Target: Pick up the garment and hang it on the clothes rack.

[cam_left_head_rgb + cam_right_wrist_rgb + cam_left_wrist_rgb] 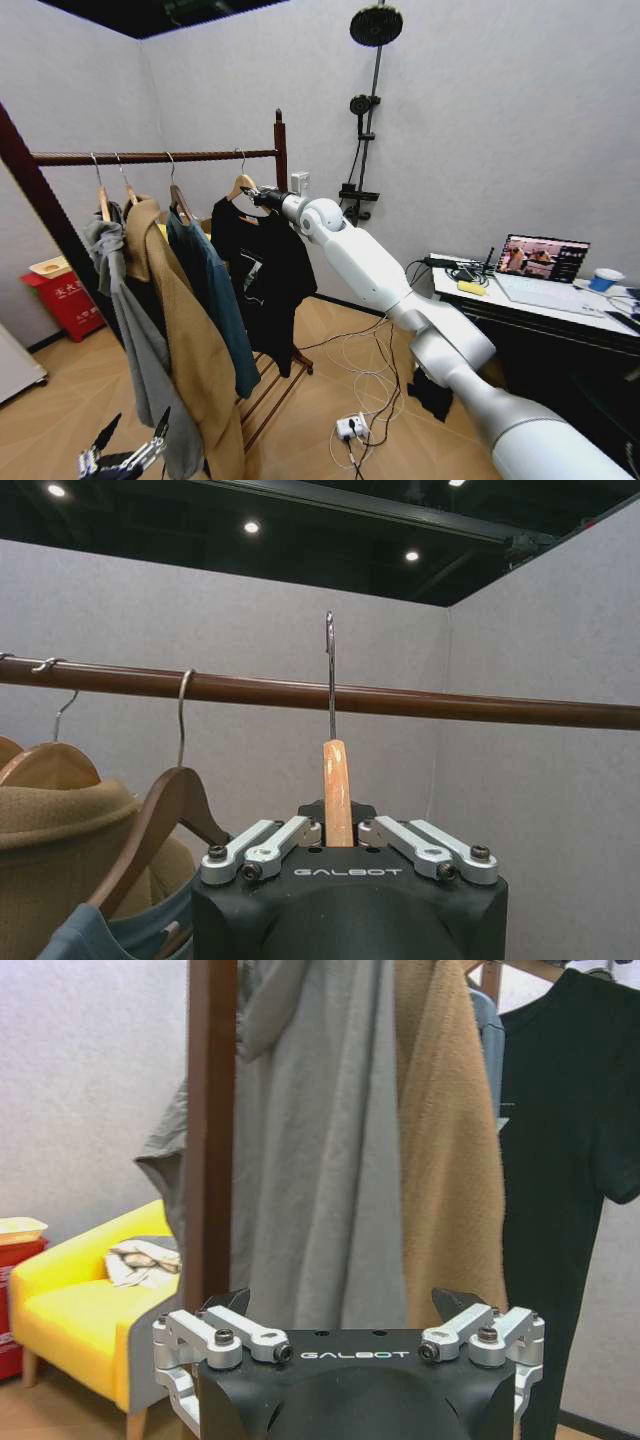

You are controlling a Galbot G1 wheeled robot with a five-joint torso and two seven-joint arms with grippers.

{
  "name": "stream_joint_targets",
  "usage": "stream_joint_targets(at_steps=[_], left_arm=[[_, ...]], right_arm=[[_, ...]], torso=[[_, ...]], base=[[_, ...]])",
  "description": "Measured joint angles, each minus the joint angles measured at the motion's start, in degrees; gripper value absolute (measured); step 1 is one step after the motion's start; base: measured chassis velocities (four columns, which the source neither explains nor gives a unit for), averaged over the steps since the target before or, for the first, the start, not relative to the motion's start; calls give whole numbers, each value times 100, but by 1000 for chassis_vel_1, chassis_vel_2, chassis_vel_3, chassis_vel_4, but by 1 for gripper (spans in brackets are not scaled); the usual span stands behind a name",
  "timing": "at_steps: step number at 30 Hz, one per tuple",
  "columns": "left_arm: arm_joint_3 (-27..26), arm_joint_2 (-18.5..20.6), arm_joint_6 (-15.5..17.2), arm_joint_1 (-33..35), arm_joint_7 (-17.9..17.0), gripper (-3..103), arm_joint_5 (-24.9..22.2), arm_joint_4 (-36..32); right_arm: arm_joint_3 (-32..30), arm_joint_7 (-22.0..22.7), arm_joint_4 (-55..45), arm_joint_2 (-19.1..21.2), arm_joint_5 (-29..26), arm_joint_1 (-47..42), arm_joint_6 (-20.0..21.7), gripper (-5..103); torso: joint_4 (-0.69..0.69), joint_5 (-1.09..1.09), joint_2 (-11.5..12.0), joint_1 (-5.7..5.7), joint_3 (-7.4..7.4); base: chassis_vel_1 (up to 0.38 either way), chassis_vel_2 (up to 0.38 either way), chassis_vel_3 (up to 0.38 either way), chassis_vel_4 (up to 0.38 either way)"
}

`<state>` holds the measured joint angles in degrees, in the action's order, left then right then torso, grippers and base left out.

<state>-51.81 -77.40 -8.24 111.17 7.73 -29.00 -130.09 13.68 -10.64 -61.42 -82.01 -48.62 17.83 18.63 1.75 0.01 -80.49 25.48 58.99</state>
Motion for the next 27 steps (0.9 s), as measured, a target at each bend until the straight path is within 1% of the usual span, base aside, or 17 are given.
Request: stream_joint_targets(at_steps=[10,12,13,15,16,18,21,23,27], left_arm=[[0,0,0,0,0,100,0,0],[0,-1,0,0,0,100,0,0],[0,-1,0,0,0,100,0,0],[0,0,0,0,0,100,0,0],[0,0,0,0,0,100,0,0],[0,0,0,0,0,100,0,0],[0,0,0,0,0,100,0,0],[0,-1,0,0,0,100,0,0],[0,0,0,0,0,100,0,0]], right_arm=[[-5,-31,244,-124,-20,218,-16,10],[1,-69,469,-253,-17,350,-34,10],[1,-69,469,-253,-17,350,-34,10],[3,-109,817,-413,52,493,-102,10],[3,-109,817,-413,52,493,-102,10],[-76,-26,947,-483,121,522,-133,10],[-163,19,765,-394,198,440,-176,10],[-206,82,594,-252,221,341,-233,10],[-268,135,547,-100,232,291,-247,10]], torso=[[-1,-1,0,0,0],[-3,-2,0,0,0],[-3,-2,0,0,0],[-3,-2,0,0,0],[-3,-2,0,0,0],[0,-2,0,0,0],[0,-1,0,0,0],[1,0,0,0,0],[1,1,0,0,0]], base=[[77,76,82,77],[77,31,89,55],[69,31,89,45],[0,0,0,0],[0,0,0,0],[0,0,0,0],[0,0,0,0],[0,0,0,0],[0,0,0,0]])
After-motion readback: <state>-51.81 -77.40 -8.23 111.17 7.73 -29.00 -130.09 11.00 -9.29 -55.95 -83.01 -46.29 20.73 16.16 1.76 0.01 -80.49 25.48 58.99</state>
